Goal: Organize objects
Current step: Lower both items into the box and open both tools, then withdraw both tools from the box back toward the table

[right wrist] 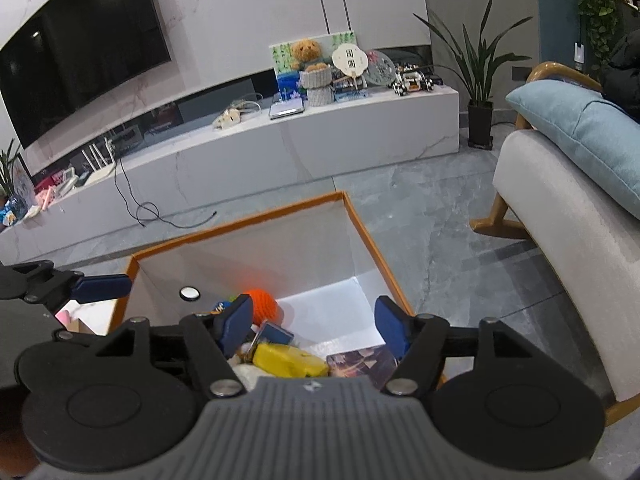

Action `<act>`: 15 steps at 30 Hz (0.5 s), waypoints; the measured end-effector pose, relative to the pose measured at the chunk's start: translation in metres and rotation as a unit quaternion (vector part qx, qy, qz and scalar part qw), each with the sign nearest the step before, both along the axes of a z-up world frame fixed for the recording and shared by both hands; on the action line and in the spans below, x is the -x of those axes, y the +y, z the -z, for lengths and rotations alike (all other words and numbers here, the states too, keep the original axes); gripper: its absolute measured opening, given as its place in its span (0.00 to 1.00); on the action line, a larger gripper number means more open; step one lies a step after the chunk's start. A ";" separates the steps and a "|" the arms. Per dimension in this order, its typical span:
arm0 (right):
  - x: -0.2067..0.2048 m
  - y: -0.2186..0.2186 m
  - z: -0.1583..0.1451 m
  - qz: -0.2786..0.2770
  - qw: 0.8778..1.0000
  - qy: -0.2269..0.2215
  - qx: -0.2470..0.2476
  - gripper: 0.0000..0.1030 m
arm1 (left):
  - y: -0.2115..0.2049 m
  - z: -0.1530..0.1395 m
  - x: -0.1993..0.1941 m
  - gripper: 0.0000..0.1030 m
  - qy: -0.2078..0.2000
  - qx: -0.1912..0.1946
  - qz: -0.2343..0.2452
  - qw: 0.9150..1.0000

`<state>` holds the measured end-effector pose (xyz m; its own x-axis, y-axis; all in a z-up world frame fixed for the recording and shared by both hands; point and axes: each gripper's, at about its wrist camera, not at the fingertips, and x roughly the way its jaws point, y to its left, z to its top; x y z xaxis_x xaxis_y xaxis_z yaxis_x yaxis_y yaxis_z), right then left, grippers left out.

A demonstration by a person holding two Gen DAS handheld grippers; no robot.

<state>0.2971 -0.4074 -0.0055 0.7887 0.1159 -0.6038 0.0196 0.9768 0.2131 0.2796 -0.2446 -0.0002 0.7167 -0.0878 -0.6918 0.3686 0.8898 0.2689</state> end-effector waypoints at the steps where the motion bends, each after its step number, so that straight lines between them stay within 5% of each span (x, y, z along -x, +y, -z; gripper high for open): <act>1: 0.001 0.000 -0.002 -0.001 1.000 -0.004 -0.003 0.68 | 0.002 -0.002 0.002 0.86 -0.004 0.004 -0.002 1.000; 15: 0.015 0.012 -0.013 -0.021 0.999 -0.031 0.012 0.72 | 0.075 -0.020 0.020 0.86 -0.010 0.125 -0.077 0.989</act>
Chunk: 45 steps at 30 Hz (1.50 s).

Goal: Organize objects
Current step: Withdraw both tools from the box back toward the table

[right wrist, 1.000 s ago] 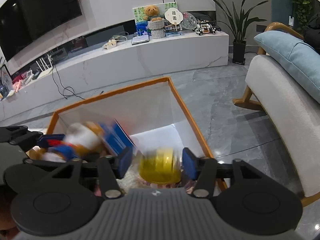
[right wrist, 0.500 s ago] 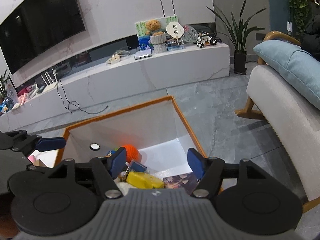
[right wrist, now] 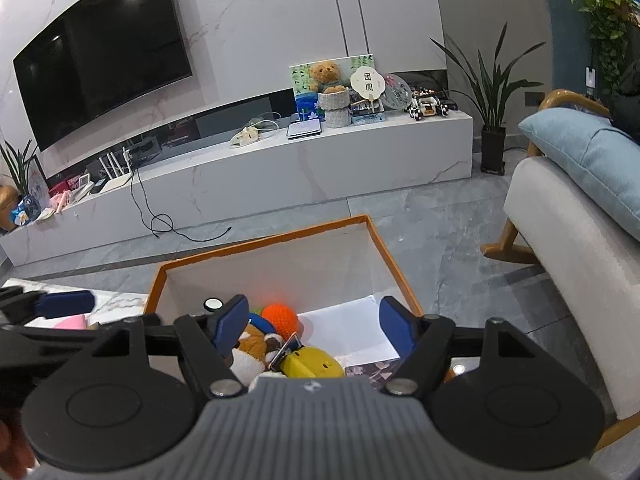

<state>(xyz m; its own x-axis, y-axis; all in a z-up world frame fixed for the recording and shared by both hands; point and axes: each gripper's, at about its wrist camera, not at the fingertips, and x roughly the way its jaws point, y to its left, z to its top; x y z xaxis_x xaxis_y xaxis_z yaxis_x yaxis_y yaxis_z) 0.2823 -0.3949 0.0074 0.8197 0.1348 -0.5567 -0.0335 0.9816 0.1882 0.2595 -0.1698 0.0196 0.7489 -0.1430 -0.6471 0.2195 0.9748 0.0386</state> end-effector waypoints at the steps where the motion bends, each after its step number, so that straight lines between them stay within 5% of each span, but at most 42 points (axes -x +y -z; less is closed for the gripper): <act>1: 0.000 0.001 0.000 -0.001 1.000 -0.001 0.000 0.72 | 0.006 0.000 0.002 0.86 -0.001 0.005 -0.006 1.000; 21: 0.043 0.045 -0.006 -0.060 0.995 -0.047 0.062 0.73 | 0.132 0.032 0.081 0.86 0.020 0.029 -0.085 0.996; 28: 0.076 0.070 -0.006 -0.093 0.989 -0.084 0.083 0.74 | 0.158 0.039 0.105 0.86 0.022 0.010 -0.066 0.998; 33: 0.094 0.083 -0.002 -0.102 0.986 -0.098 0.084 0.75 | 0.176 0.033 0.114 0.86 -0.014 0.013 -0.056 0.998; 45: 0.144 0.128 -0.001 -0.134 0.980 -0.127 0.078 0.79 | 0.185 0.040 0.074 0.86 -0.042 -0.038 0.011 0.998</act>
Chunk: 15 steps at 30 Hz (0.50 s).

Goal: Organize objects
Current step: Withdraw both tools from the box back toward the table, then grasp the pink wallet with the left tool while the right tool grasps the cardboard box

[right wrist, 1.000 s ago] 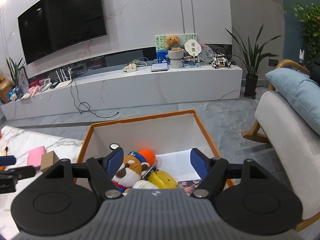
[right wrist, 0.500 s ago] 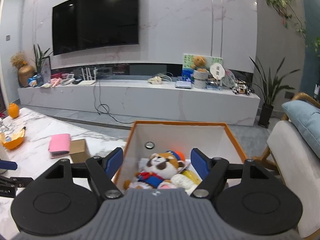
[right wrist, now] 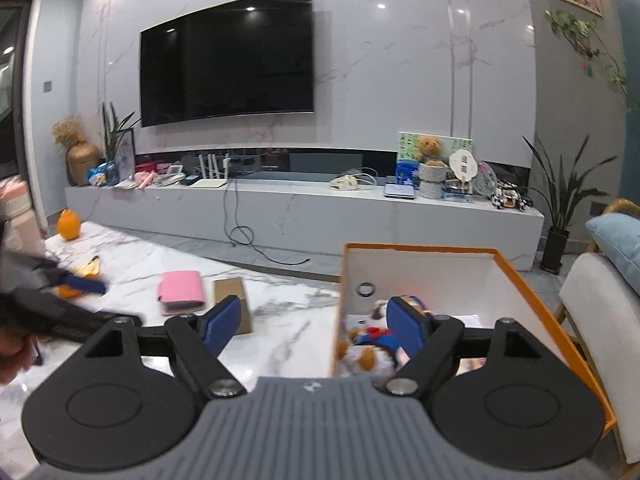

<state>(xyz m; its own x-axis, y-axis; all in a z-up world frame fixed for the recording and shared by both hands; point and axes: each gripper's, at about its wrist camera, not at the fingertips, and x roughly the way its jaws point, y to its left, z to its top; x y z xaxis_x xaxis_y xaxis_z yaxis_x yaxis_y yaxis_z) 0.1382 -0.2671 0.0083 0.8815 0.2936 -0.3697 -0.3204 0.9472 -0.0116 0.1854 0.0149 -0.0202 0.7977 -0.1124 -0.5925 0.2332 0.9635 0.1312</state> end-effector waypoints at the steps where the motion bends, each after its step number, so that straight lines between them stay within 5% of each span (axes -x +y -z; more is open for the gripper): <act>1: 0.003 0.008 0.001 -0.002 1.000 -0.001 0.009 0.80 | 0.003 0.000 -0.006 0.86 -0.005 0.008 -0.007 1.000; 6: -0.004 0.035 0.001 0.005 1.000 0.014 0.016 0.81 | 0.012 -0.002 -0.042 0.86 0.008 0.051 -0.035 0.998; 11: -0.020 0.062 0.007 0.012 0.999 0.032 0.017 0.81 | 0.020 0.004 -0.075 0.86 0.002 0.017 -0.059 0.998; 15: -0.034 0.080 0.011 0.016 0.999 0.041 0.026 0.82 | 0.048 0.009 -0.093 0.86 0.038 0.078 -0.107 0.991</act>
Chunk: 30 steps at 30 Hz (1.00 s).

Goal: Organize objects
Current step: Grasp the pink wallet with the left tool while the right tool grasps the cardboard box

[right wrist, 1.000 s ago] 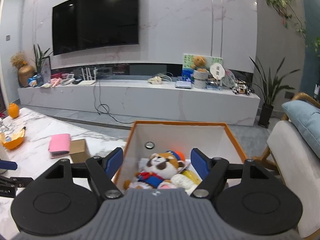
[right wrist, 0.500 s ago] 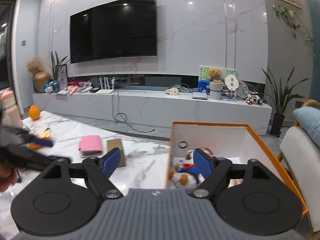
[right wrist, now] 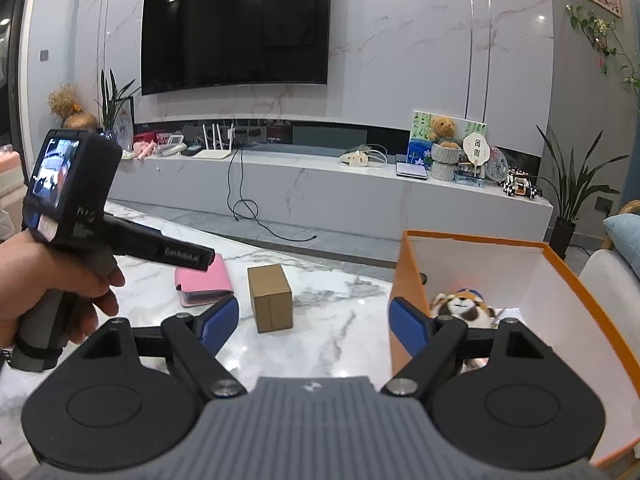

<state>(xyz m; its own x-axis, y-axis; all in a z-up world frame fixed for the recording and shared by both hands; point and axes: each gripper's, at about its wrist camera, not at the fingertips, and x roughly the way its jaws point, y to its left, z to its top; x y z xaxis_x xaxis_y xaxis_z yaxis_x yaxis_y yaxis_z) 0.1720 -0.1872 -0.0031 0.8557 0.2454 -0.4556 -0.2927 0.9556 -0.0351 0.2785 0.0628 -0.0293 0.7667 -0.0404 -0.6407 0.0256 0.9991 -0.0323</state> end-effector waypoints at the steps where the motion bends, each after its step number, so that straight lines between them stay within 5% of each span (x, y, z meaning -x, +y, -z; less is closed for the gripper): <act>1: -0.004 0.004 0.001 0.003 1.000 0.002 0.002 0.82 | 0.006 0.001 -0.004 0.86 0.007 0.016 -0.006 1.000; 15: -0.067 0.058 0.033 -0.007 0.998 0.041 0.051 0.82 | 0.014 0.028 -0.032 0.86 0.038 0.005 -0.021 0.999; 22: -0.101 0.079 0.056 -0.022 0.995 0.054 0.075 0.82 | 0.019 0.040 -0.046 0.86 0.053 0.049 -0.024 0.997; 30: -0.131 0.099 0.074 -0.040 0.993 0.066 0.089 0.82 | 0.012 0.048 -0.053 0.94 0.036 0.013 -0.022 0.999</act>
<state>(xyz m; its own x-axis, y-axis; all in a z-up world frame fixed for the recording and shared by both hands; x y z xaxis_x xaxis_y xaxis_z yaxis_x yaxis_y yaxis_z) 0.3033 -0.0882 -0.0769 0.7668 0.2152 -0.6047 -0.3798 0.9116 -0.1572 0.3318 0.0751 -0.0772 0.7201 -0.0263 -0.6933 -0.0207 0.9980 -0.0594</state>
